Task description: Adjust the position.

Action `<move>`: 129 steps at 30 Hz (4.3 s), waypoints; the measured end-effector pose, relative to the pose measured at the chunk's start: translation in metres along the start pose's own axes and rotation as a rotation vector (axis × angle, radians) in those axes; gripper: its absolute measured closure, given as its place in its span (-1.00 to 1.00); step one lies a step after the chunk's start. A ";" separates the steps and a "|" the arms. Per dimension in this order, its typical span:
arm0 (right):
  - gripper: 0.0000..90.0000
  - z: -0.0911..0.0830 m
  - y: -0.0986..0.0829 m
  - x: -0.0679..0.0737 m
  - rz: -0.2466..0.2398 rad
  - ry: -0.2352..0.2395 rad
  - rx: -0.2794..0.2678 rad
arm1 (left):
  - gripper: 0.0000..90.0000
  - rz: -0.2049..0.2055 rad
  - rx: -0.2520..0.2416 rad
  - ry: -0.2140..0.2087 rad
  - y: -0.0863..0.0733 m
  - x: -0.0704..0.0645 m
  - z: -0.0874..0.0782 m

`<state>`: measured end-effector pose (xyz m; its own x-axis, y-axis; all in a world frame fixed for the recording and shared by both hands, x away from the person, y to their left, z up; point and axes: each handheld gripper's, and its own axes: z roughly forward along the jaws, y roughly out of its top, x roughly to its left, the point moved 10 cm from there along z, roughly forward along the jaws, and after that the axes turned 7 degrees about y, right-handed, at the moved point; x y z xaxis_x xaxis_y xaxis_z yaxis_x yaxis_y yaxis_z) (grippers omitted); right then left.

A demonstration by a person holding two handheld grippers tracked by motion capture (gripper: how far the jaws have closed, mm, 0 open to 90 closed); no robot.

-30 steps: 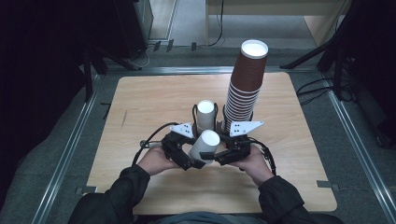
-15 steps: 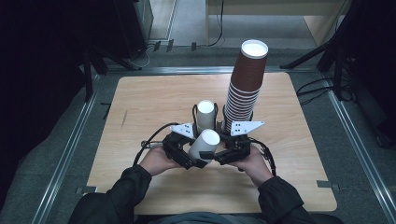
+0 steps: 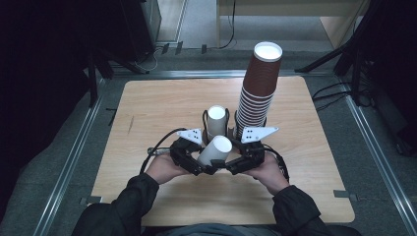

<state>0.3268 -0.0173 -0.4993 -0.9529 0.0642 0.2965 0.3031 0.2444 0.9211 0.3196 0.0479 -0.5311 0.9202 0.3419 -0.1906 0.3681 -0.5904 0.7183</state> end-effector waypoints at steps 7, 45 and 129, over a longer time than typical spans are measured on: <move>-0.50 -0.008 -0.004 -0.004 0.015 -0.021 0.053 | -0.34 -0.005 0.032 0.003 -0.007 0.008 -0.007; -0.47 -0.015 -0.056 -0.019 -0.007 -0.119 0.433 | -0.35 0.131 0.287 0.141 -0.025 0.031 -0.014; -0.23 -0.018 -0.005 0.005 -0.015 0.031 0.147 | -0.85 0.023 0.027 -0.018 -0.001 -0.001 0.003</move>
<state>0.3206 -0.0362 -0.4982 -0.9556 0.0305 0.2929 0.2818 0.3841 0.8793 0.3188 0.0456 -0.5337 0.9305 0.3153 -0.1862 0.3501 -0.6174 0.7045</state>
